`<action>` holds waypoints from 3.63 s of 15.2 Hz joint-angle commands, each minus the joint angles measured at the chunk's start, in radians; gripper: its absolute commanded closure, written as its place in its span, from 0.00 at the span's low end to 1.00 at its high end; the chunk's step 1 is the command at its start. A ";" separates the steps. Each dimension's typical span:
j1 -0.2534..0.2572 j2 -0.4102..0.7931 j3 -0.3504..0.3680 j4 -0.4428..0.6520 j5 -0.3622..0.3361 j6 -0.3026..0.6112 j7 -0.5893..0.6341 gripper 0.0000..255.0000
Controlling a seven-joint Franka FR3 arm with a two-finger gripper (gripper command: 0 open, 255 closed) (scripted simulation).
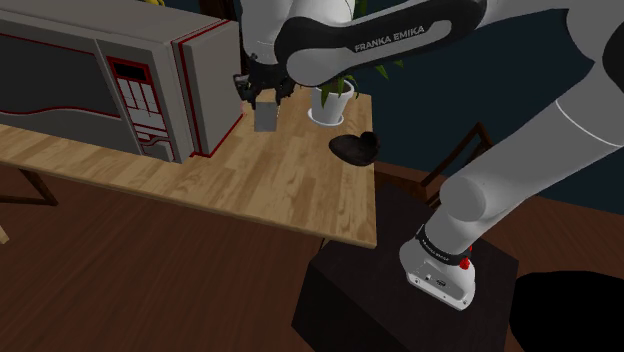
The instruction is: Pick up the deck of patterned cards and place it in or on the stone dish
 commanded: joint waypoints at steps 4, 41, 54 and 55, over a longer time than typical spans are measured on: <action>0.016 -0.089 -0.065 -0.046 0.071 -0.001 -0.090 1.00; 0.050 -0.623 -0.677 -0.655 0.132 0.201 -0.698 1.00; 0.037 -0.584 -0.663 -0.741 0.116 0.325 -0.668 1.00; 0.037 -0.584 -0.663 -0.741 0.116 0.325 -0.668 1.00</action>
